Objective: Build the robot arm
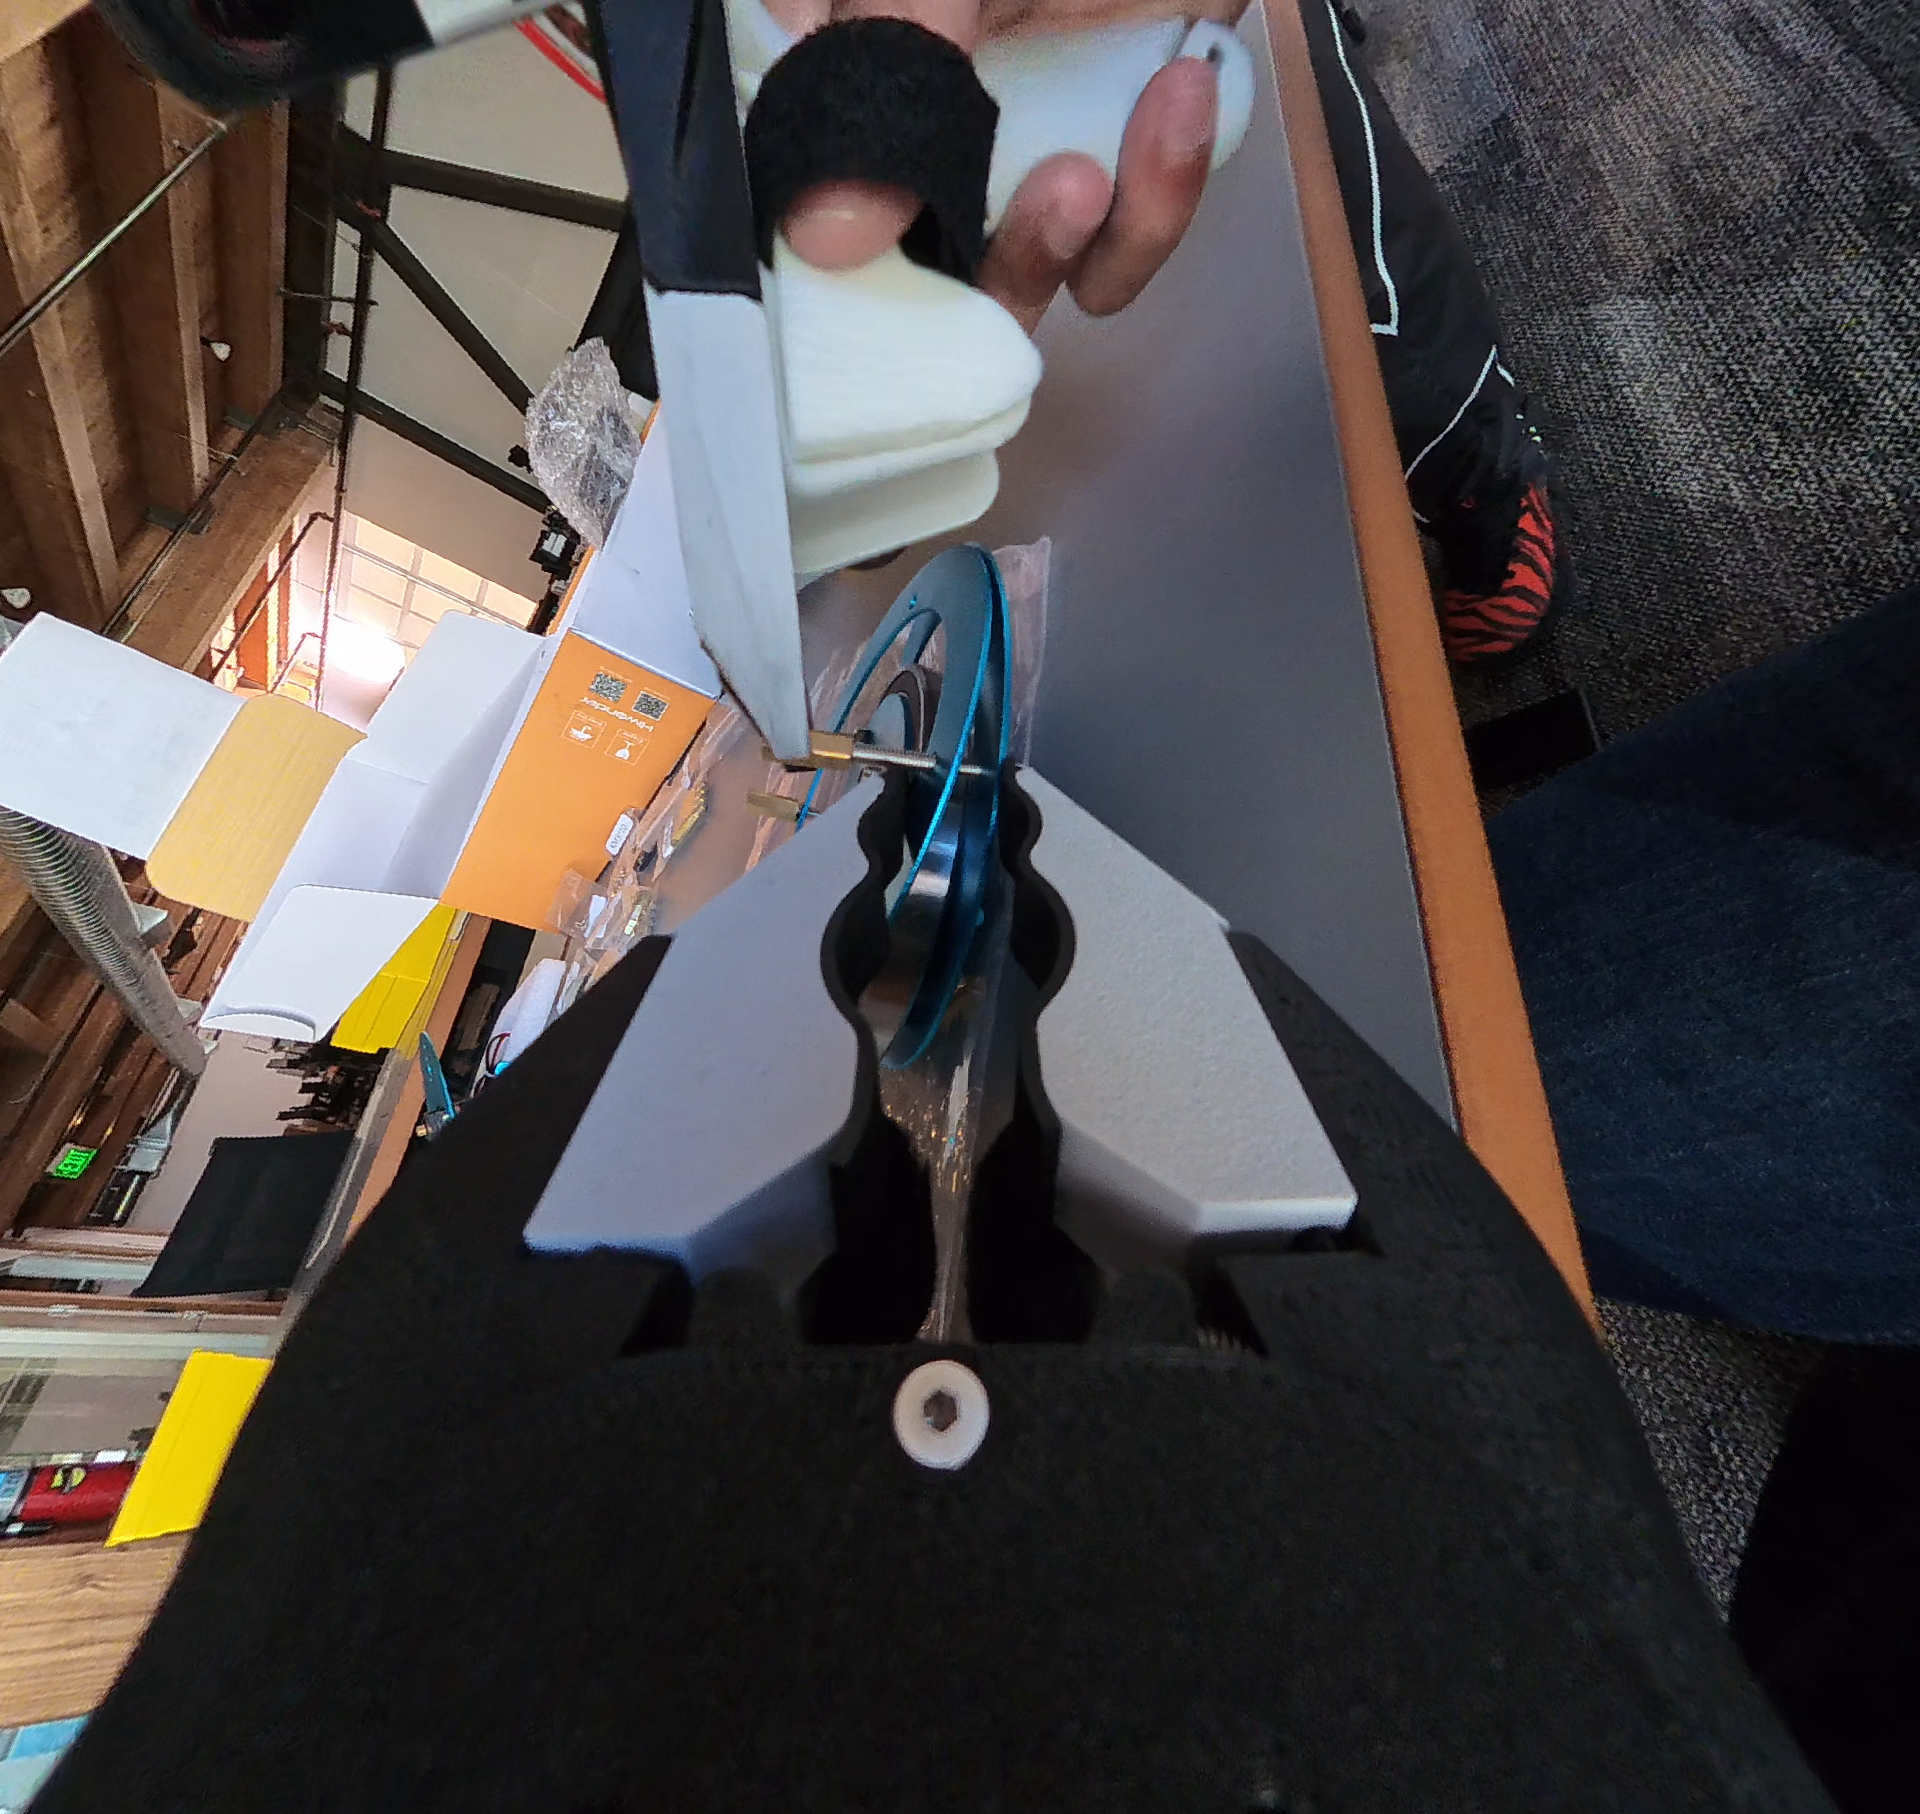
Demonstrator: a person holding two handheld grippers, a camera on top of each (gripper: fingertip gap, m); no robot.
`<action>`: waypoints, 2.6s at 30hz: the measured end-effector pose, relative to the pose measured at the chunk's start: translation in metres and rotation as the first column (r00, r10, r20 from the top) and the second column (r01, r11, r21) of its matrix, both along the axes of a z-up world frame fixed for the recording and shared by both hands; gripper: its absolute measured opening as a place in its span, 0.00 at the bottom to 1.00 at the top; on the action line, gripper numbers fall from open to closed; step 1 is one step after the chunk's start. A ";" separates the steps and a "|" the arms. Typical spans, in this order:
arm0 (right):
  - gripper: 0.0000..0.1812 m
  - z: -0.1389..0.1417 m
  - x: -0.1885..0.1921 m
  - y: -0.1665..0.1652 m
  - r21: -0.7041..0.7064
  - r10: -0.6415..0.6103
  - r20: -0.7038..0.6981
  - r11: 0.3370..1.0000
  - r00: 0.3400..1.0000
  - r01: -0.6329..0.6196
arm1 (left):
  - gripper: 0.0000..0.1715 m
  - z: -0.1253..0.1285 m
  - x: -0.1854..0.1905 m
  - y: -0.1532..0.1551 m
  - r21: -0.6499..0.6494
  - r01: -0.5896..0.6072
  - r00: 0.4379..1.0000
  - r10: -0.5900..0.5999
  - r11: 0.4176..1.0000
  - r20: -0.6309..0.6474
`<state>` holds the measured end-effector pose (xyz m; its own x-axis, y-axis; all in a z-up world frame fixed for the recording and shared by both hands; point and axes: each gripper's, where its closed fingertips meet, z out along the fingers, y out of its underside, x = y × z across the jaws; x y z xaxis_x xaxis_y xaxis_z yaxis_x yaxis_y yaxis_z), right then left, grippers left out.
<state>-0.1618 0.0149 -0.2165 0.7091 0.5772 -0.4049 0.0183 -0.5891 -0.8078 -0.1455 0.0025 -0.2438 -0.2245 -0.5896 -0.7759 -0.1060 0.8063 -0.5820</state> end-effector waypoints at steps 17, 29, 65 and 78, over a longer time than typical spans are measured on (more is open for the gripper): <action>0.02 0.000 0.012 0.000 0.413 -0.933 0.167 0.361 0.320 0.836 | 0.10 -0.001 0.000 0.000 0.001 -0.001 1.000 0.001 1.000 -0.006; 0.20 0.017 0.013 -0.018 0.191 -0.167 0.090 0.970 0.982 0.148 | 0.10 -0.001 0.001 -0.001 0.006 0.001 1.000 -0.001 1.000 -0.002; 0.02 0.001 0.010 0.001 0.516 -0.945 0.168 0.328 0.282 0.791 | 0.10 -0.001 0.000 -0.001 0.011 0.000 1.000 0.000 1.000 -0.004; 0.18 0.024 0.017 -0.039 0.204 -0.402 0.047 0.900 0.914 0.385 | 0.10 0.000 0.000 -0.002 0.011 0.007 1.000 -0.007 1.000 0.001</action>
